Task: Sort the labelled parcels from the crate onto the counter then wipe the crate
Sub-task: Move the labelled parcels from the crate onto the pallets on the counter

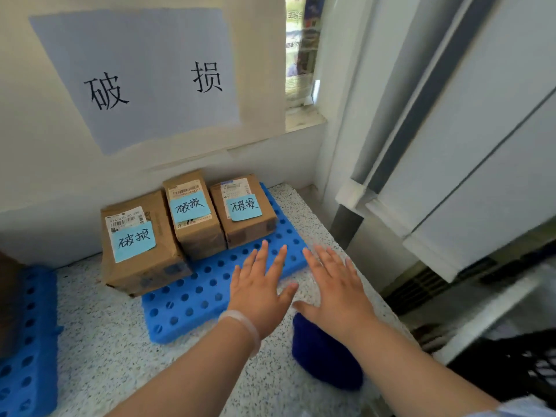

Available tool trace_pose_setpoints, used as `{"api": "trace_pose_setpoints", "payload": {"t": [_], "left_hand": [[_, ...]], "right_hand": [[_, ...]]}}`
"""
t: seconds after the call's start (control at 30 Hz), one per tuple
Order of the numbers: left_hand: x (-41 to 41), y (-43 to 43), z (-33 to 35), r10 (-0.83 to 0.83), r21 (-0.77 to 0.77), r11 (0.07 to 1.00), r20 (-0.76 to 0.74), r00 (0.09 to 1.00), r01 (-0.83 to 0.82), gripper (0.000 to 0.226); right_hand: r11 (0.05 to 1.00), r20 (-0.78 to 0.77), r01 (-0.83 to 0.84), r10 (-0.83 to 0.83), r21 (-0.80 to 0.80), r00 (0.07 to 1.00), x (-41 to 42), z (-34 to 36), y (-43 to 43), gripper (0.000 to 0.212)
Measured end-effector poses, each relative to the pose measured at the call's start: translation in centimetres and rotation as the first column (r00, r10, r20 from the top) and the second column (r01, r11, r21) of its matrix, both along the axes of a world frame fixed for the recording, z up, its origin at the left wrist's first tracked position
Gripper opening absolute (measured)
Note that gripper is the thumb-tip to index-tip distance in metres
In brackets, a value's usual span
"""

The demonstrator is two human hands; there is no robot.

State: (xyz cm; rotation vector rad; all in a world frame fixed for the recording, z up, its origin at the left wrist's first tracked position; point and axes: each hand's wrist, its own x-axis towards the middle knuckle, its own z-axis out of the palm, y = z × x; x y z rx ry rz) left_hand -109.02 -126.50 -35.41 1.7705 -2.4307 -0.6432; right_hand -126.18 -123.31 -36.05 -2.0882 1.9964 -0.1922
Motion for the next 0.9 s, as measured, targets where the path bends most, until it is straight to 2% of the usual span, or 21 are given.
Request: {"api": "trace_pose_setpoints", "payload": {"t": [0.23,0.5,0.63,0.77,0.9], "left_hand": [[-7.9,5.8,2.5,-0.260,-0.098,0.962,-0.052,0.964,0.254,0.072],[-17.8,13.3,3.8,-0.582,-0.171,0.806,-0.055,0.811,0.567,0.074],[-22.6,17.7,3.5,-0.688,-0.140,0.721,-0.025,0.725,0.679,0.074],[-28.2,22.2,3.1,-0.721,-0.103,0.690,-0.010,0.693,0.716,0.080],[-33.6,27.4,2.0,-0.767,0.001,0.641,0.042,0.640,0.768,0.069]], "right_hand": [[0.972,0.034,0.226,-0.224,-0.068,0.974,-5.3,1.8,10.2,0.096],[0.859,0.099,0.500,-0.492,-0.104,0.865,-13.0,2.8,21.2,0.086],[0.784,0.114,0.619,-0.611,-0.056,0.784,-16.6,2.3,26.6,0.085],[0.730,0.142,0.683,-0.680,0.032,0.719,-21.6,1.7,32.7,0.085],[0.644,0.141,0.760,-0.764,0.089,0.630,-27.2,1.3,38.8,0.093]]}}
